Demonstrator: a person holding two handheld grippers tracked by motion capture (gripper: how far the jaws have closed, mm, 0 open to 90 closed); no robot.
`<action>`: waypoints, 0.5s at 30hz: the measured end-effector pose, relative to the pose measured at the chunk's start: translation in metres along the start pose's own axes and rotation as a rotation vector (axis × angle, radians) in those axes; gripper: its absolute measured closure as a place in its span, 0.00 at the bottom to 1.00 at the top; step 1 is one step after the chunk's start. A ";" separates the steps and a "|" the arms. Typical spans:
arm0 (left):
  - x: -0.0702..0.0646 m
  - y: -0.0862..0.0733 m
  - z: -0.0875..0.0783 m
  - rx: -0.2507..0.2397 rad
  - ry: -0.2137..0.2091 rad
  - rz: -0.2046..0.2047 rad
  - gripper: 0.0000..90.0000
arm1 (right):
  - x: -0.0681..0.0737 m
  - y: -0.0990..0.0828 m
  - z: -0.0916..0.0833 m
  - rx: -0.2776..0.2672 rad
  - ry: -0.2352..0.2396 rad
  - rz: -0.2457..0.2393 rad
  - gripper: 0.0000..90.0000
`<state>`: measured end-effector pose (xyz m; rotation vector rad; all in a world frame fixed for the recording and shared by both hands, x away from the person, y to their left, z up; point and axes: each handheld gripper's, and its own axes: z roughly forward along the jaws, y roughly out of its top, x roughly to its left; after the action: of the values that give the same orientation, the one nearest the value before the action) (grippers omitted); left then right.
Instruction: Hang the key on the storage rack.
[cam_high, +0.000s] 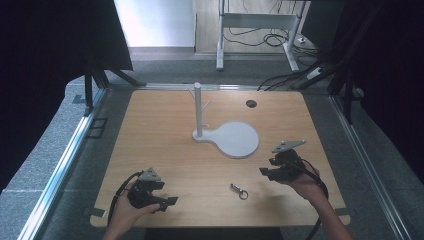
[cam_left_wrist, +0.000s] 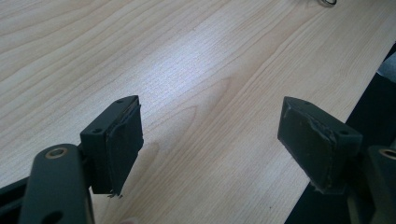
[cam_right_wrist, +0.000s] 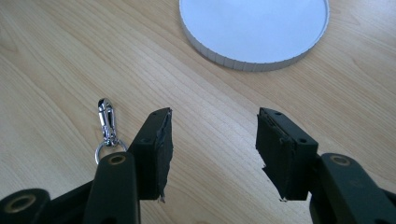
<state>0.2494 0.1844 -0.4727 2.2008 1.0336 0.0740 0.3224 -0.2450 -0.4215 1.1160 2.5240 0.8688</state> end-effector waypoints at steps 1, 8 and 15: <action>0.000 0.000 0.000 0.000 0.000 0.000 0.25 | 0.000 0.001 0.000 0.002 0.001 -0.001 0.52; 0.000 0.000 0.000 0.001 0.001 0.000 0.25 | 0.007 0.008 0.003 0.026 0.026 -0.026 0.56; -0.001 0.000 0.000 0.001 0.000 0.002 0.25 | 0.019 0.014 0.009 0.068 0.063 -0.054 0.60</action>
<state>0.2491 0.1840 -0.4728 2.2032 1.0314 0.0738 0.3221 -0.2201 -0.4192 1.0508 2.6408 0.8225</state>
